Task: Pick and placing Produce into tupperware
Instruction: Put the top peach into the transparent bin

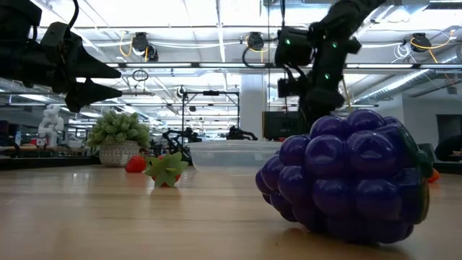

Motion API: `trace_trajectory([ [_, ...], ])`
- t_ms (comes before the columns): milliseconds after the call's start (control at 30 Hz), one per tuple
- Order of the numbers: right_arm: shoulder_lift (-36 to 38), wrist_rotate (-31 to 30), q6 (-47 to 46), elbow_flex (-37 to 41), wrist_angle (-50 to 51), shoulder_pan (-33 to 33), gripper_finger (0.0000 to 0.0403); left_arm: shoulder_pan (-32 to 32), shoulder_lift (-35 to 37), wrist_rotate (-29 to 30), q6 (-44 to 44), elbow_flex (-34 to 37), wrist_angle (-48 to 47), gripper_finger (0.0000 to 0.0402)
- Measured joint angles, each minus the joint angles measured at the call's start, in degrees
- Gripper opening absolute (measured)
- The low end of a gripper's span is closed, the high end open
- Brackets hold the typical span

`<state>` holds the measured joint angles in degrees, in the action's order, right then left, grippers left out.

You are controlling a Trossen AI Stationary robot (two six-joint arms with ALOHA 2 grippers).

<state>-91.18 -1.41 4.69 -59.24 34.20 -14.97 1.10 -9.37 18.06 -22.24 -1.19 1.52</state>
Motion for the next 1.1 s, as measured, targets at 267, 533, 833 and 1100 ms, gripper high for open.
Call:
trace_trajectory([
  [267,0.1,0.0,0.7,-12.0,8.3,2.6,0.0098,0.0,0.0,0.0,0.0,0.0,0.0,0.0273],
  [533,-0.2,0.0,3.7,-16.7,1.1,6.9,0.0098,0.0,0.0,0.0,0.9,0.0,0.0,0.0273],
  [833,-6.5,0.2,6.9,-16.7,-8.2,8.0,0.0102,0.0,0.0,0.0,0.7,0.0,0.0,0.0273],
  [1100,-13.0,0.2,7.8,-16.7,-5.8,8.0,0.0126,0.0,0.0,0.1,0.8,0.0,0.0,0.0273],
])
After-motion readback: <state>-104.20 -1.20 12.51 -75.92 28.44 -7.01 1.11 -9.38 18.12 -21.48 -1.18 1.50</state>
